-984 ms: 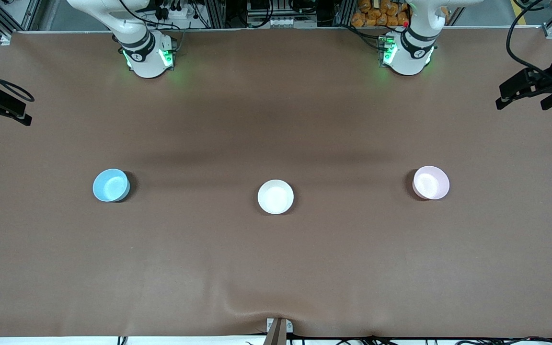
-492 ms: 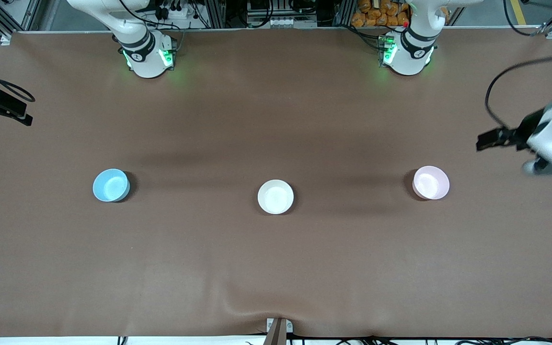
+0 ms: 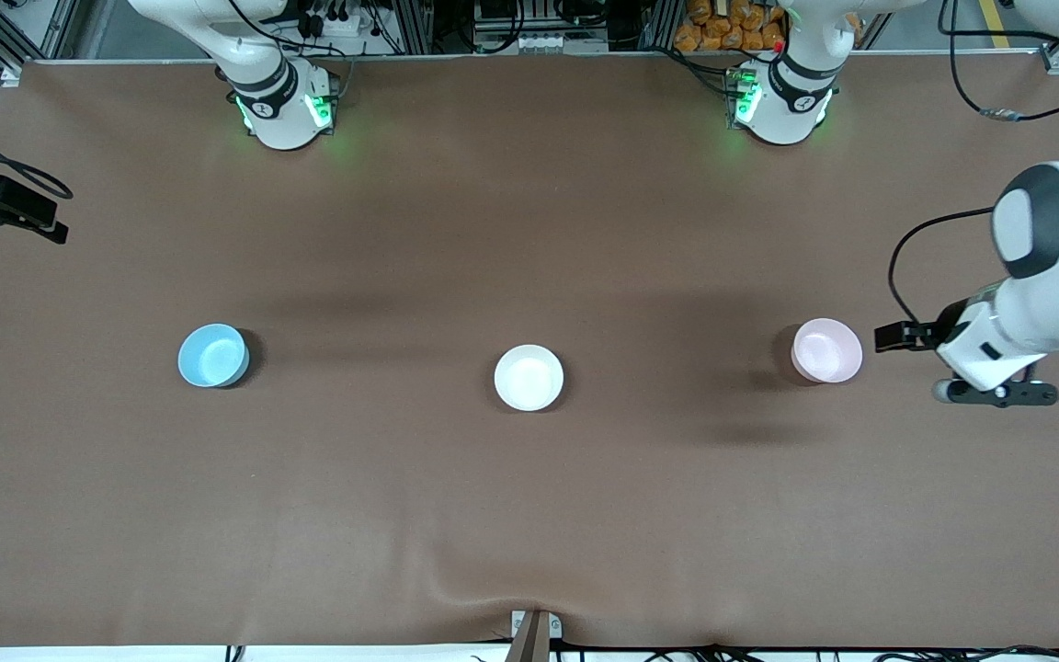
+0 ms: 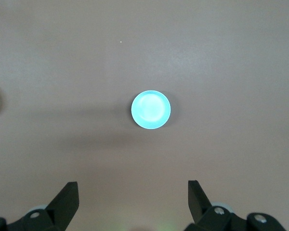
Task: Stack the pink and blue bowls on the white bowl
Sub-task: 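Move the left gripper down over the pink bowl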
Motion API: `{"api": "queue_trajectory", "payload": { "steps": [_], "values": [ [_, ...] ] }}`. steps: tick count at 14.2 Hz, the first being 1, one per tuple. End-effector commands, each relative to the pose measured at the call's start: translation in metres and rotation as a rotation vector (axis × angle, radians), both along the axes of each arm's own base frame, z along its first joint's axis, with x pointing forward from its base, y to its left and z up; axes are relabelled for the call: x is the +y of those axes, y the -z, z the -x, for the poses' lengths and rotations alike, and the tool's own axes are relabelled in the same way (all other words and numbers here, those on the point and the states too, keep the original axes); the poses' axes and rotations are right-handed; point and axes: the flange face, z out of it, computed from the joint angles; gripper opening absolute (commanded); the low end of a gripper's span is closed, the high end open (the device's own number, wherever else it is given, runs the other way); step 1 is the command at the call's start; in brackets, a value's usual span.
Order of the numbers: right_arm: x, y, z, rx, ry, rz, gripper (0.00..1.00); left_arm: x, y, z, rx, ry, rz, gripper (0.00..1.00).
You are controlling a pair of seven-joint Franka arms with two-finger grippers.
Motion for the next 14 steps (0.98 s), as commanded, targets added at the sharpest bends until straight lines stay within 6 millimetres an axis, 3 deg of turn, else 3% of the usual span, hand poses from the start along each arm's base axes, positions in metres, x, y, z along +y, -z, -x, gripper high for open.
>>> {"api": "queue_trajectory", "payload": {
  "steps": [1, 2, 3, 7, 10, 12, 14],
  "values": [
    [-0.001, 0.000, 0.000, 0.007, -0.003, 0.012, 1.00, 0.011, 0.039, 0.023, -0.021, 0.059, -0.004, 1.00],
    [-0.001, 0.000, 0.000, 0.007, -0.001, 0.012, 1.00, 0.029, 0.058, 0.029, -0.032, 0.069, 0.002, 1.00],
    [-0.001, 0.002, 0.000, 0.013, -0.003, 0.012, 1.00, 0.033, 0.073, 0.031, -0.041, 0.084, 0.005, 1.00],
    [-0.007, 0.005, 0.000, 0.018, 0.006, 0.005, 1.00, 0.041, 0.123, 0.034, -0.031, 0.077, 0.012, 1.00],
    [-0.007, 0.008, 0.000, 0.024, 0.007, 0.005, 1.00, 0.042, 0.144, 0.044, -0.037, 0.102, 0.016, 0.99],
    [-0.010, 0.010, 0.000, 0.027, 0.011, 0.004, 1.00, 0.042, 0.160, 0.046, -0.040, 0.115, 0.018, 0.92],
    [-0.008, 0.022, -0.005, 0.047, 0.009, 0.004, 1.00, 0.041, 0.169, 0.047, -0.031, 0.115, 0.021, 0.68]
  ]
}}
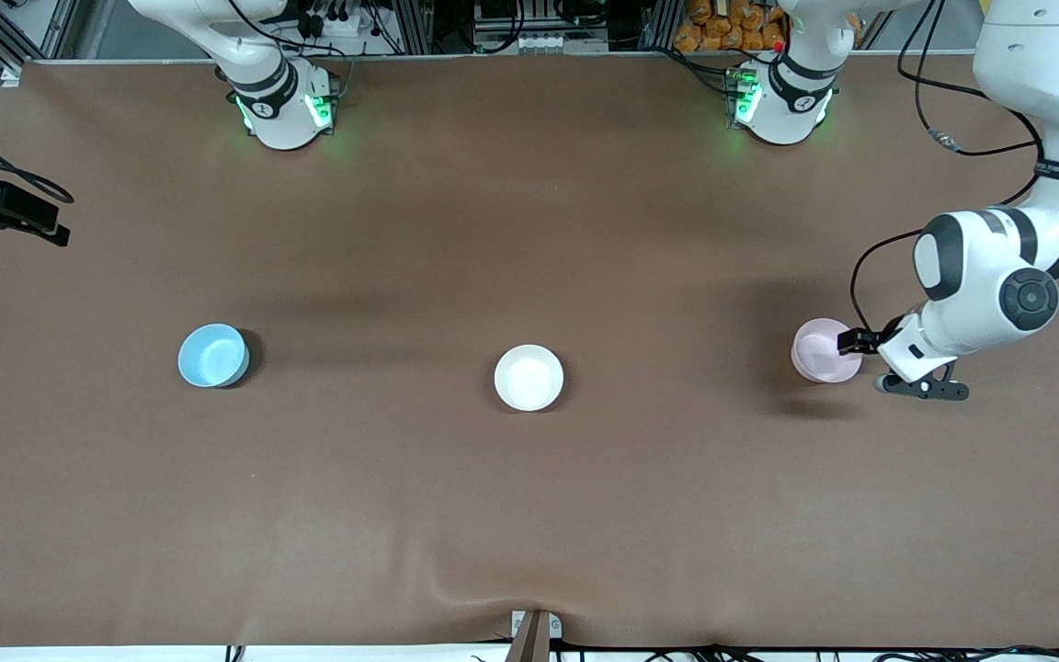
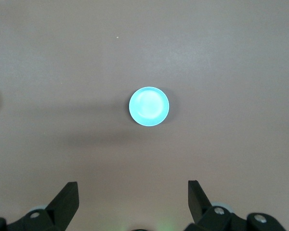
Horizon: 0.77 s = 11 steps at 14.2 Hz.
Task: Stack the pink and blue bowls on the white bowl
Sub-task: 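Grasp the pink bowl with the left gripper while the right gripper reaches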
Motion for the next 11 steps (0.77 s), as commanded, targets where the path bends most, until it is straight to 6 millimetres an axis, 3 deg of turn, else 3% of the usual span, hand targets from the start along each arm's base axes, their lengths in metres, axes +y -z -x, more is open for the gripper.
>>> {"api": "queue_trajectory", "payload": {
  "steps": [1, 4, 8, 9, 10, 11],
  "values": [
    [-0.002, 0.017, -0.005, 0.035, -0.004, 0.005, 1.00, 0.000, 0.007, 0.002, -0.006, 0.021, 0.001, 0.59],
    [-0.006, 0.051, -0.014, 0.094, 0.004, 0.003, 1.00, 0.002, 0.008, 0.003, -0.005, 0.017, 0.004, 0.25],
    [0.001, 0.119, -0.043, 0.145, -0.015, 0.007, 1.00, 0.000, 0.015, 0.004, 0.007, 0.016, 0.007, 0.20],
    [0.001, 0.131, -0.046, 0.145, -0.029, 0.004, 1.00, 0.000, 0.015, 0.004, 0.009, 0.016, 0.009, 0.07],
    [0.001, 0.140, -0.047, 0.149, -0.041, 0.003, 1.00, -0.004, 0.015, 0.004, 0.008, 0.018, 0.015, 0.00],
    [-0.001, 0.149, -0.047, 0.157, -0.041, 0.002, 1.00, -0.007, 0.015, 0.004, 0.008, -0.001, 0.028, 0.00]
  ]
}}
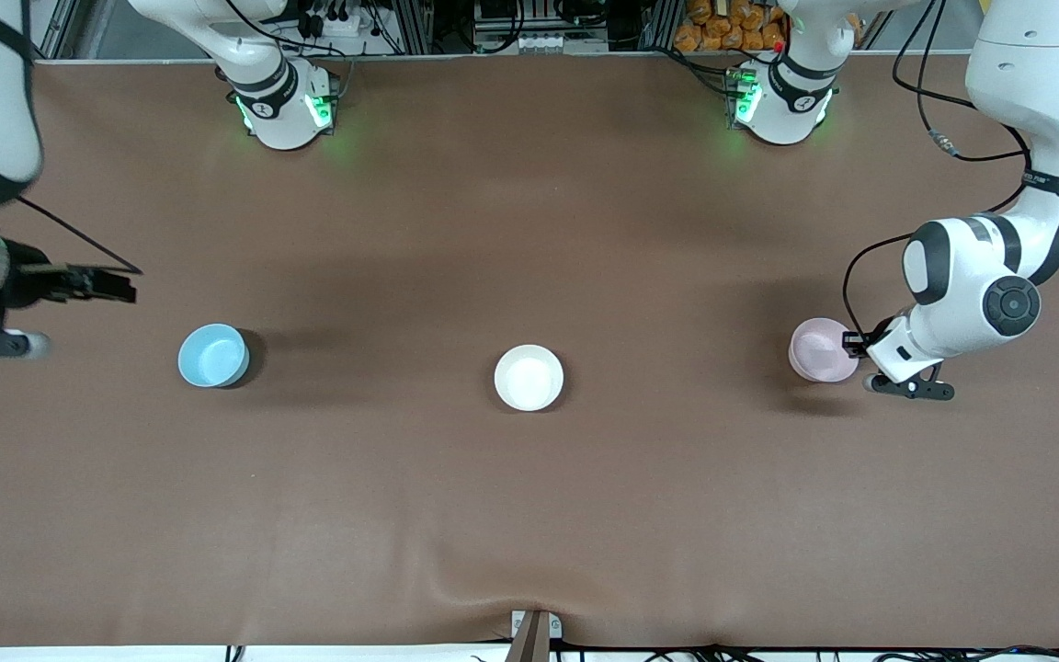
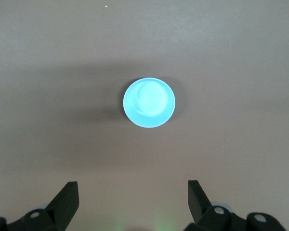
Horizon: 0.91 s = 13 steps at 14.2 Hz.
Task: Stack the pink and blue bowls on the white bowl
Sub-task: 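Grasp the pink bowl with the left gripper while the right gripper reaches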
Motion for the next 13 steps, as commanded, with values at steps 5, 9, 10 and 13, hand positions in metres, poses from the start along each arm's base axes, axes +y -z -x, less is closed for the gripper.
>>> {"api": "queue_trajectory", "payload": {
  "steps": [5, 9, 10, 13],
  "values": [
    [-0.014, 0.060, 0.008, 0.025, -0.075, -0.027, 1.00, -0.010, -0.048, -0.007, 0.027, -0.041, 0.076, 0.00],
    [-0.033, 0.088, 0.019, 0.045, -0.084, -0.044, 1.00, -0.064, -0.112, -0.049, 0.067, -0.089, 0.177, 0.00],
    [-0.037, 0.089, 0.019, 0.043, -0.085, -0.045, 1.00, -0.082, -0.119, -0.057, 0.055, -0.104, 0.171, 0.00],
    [-0.038, 0.093, 0.019, 0.049, -0.085, -0.046, 1.00, -0.152, -0.134, -0.066, 0.036, -0.150, 0.155, 0.00]
  ]
}}
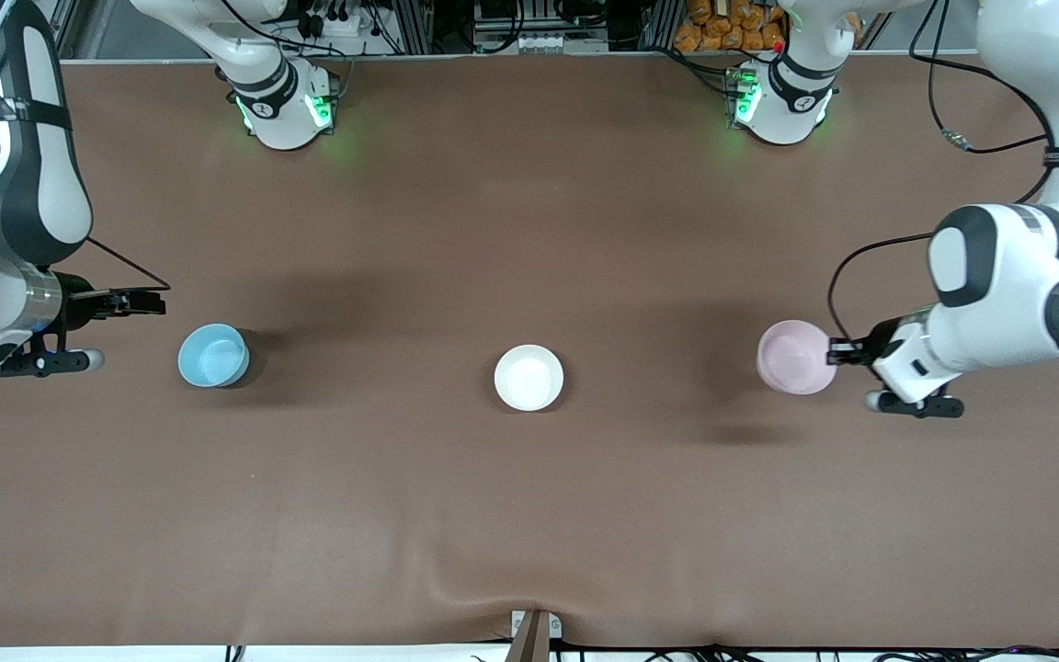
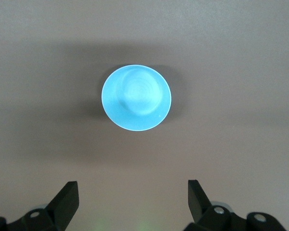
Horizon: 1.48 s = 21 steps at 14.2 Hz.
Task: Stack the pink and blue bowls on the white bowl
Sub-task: 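Carry the pink bowl with the left gripper and lower it into the white bowl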
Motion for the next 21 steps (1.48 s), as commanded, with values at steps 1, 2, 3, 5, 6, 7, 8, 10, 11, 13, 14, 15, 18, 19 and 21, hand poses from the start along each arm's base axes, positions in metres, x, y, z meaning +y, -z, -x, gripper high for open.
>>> {"api": "queue_trajectory", "payload": {
  "steps": [1, 2, 3, 5, 6, 7, 8, 10, 11, 13, 14, 15, 18, 19, 21],
  "values": [
    [-0.001, 0.003, 0.001, -0.002, -0.014, -0.008, 1.00, -0.068, -0.005, -0.006, 0.021, -0.071, -0.010, 0.00],
    [-0.003, 0.006, 0.001, 0.003, -0.012, -0.008, 1.00, -0.101, -0.011, -0.002, 0.017, -0.084, -0.020, 0.00],
    [-0.003, 0.008, 0.001, 0.006, -0.012, -0.008, 1.00, -0.124, -0.008, -0.001, 0.023, -0.104, -0.028, 0.00],
    [-0.008, 0.011, 0.001, 0.004, -0.015, -0.011, 1.00, -0.164, -0.008, -0.004, 0.021, -0.151, -0.032, 0.00],
    [-0.010, 0.014, 0.000, 0.005, -0.022, -0.014, 1.00, -0.195, -0.003, 0.001, 0.030, -0.171, -0.038, 0.00],
    [-0.017, 0.015, 0.001, 0.005, -0.016, -0.015, 1.00, -0.220, 0.002, 0.004, 0.031, -0.200, -0.043, 0.00],
    [-0.019, 0.020, 0.000, 0.004, -0.027, -0.019, 1.00, -0.234, 0.008, 0.003, 0.041, -0.237, -0.043, 0.00],
    [-0.029, 0.028, -0.001, 0.008, -0.033, -0.025, 1.00, -0.263, 0.015, 0.001, 0.026, -0.248, -0.030, 0.00],
    [-0.034, 0.032, 0.000, 0.010, -0.038, -0.030, 1.00, -0.285, 0.020, 0.006, 0.016, -0.252, -0.022, 0.00],
    [-0.044, 0.043, -0.001, 0.008, -0.051, -0.037, 1.00, -0.314, 0.032, 0.012, -0.020, -0.280, 0.002, 0.00],
    [-0.049, 0.050, -0.002, 0.009, -0.056, -0.040, 1.00, -0.326, 0.039, 0.017, -0.028, -0.280, 0.009, 0.00],
    [-0.055, 0.057, -0.001, 0.013, -0.057, -0.044, 1.00, -0.342, 0.044, 0.025, -0.035, -0.276, 0.016, 0.00],
    [-0.063, 0.089, 0.011, -0.017, -0.041, -0.078, 1.00, -0.369, 0.057, 0.040, -0.036, -0.297, 0.044, 0.00],
    [-0.062, 0.101, 0.012, -0.036, -0.033, -0.088, 1.00, -0.380, 0.060, 0.048, -0.037, -0.282, 0.043, 0.00],
    [-0.065, 0.127, 0.007, -0.044, -0.017, -0.090, 1.00, -0.381, 0.063, 0.049, -0.036, -0.283, 0.044, 0.00]
  ]
}}
